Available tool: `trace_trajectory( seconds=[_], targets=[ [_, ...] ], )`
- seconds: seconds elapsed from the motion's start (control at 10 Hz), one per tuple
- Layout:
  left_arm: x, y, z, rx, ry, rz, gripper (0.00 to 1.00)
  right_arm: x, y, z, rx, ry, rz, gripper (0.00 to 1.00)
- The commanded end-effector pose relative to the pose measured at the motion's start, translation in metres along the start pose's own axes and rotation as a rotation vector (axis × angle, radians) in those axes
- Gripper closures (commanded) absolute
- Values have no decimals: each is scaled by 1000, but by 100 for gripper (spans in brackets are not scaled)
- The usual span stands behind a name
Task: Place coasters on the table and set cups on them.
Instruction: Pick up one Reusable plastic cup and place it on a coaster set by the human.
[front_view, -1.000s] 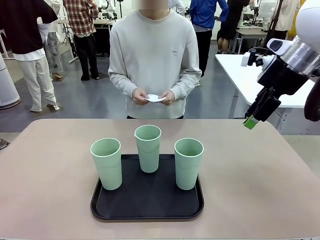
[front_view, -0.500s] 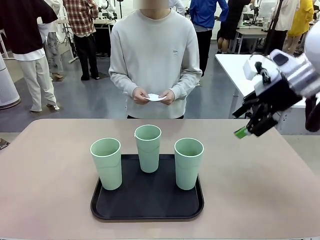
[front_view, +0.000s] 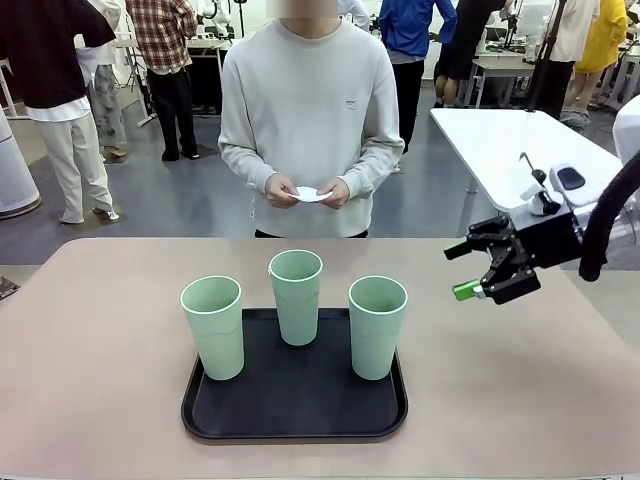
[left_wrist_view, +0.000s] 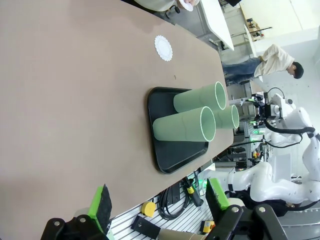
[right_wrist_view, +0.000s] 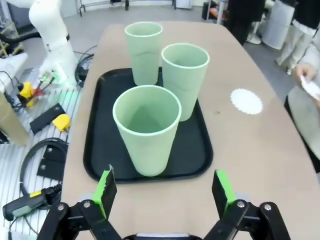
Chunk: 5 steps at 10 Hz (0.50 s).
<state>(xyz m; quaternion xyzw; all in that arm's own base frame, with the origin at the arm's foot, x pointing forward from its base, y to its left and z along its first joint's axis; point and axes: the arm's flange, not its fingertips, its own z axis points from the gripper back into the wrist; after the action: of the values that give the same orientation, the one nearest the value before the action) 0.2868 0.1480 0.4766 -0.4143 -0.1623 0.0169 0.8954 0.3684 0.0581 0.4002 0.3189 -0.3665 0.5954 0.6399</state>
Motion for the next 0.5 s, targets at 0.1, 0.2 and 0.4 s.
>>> trace_trajectory(
  seconds=[0.1, 0.2, 0.4],
  targets=[
    [1, 0, -1, -13, -13, 2, 0, -20, -6, -14, 67, -14, 33, 0],
    [1, 0, -1, -13, -13, 2, 0, -27, -5, -14, 83, -26, 34, 0],
    [1, 0, -1, -13, -13, 2, 0, -21, 3, -6, 14, 103, -46, 0]
  ],
)
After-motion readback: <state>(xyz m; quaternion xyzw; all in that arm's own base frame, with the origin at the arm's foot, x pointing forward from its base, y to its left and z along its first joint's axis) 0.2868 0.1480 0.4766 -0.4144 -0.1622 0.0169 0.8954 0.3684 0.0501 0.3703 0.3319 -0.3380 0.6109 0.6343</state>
